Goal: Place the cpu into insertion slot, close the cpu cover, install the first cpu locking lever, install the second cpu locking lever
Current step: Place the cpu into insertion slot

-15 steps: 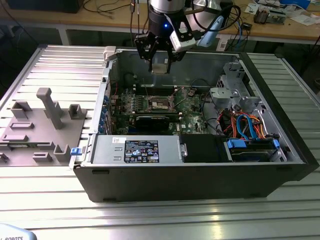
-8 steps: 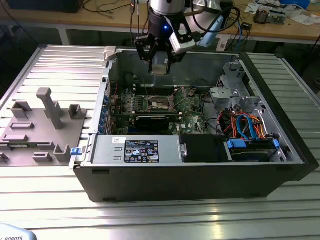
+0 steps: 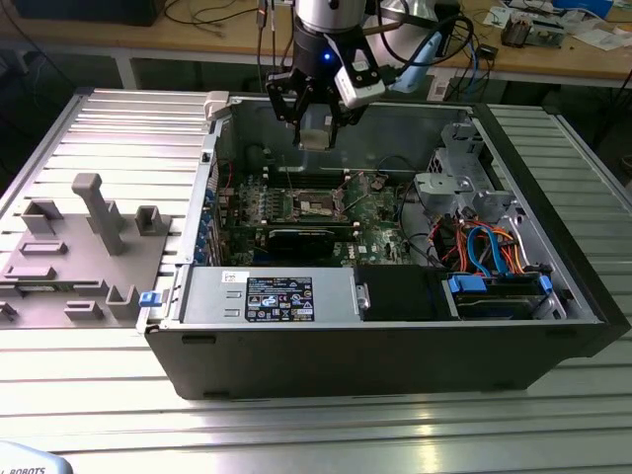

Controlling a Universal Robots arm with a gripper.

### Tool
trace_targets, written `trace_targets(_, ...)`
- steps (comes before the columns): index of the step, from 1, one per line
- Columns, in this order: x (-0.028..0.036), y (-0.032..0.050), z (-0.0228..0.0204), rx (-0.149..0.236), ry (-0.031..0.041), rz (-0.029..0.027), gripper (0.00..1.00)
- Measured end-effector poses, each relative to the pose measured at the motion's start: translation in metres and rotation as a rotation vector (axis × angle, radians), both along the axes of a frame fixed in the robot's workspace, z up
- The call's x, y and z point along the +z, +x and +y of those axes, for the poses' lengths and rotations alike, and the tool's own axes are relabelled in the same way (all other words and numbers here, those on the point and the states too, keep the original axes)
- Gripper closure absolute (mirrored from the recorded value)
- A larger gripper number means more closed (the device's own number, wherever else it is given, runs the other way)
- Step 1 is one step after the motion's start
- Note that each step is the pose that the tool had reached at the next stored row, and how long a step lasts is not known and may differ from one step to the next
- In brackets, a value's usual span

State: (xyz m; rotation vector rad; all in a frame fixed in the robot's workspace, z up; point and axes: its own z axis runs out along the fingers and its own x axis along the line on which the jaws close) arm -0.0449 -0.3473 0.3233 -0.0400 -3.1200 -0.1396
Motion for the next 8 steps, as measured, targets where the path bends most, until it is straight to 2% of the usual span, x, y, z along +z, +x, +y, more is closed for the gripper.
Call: trace_targets(8,-0.0003,0.0,0.0,0.0,0.0,0.0,0.45)
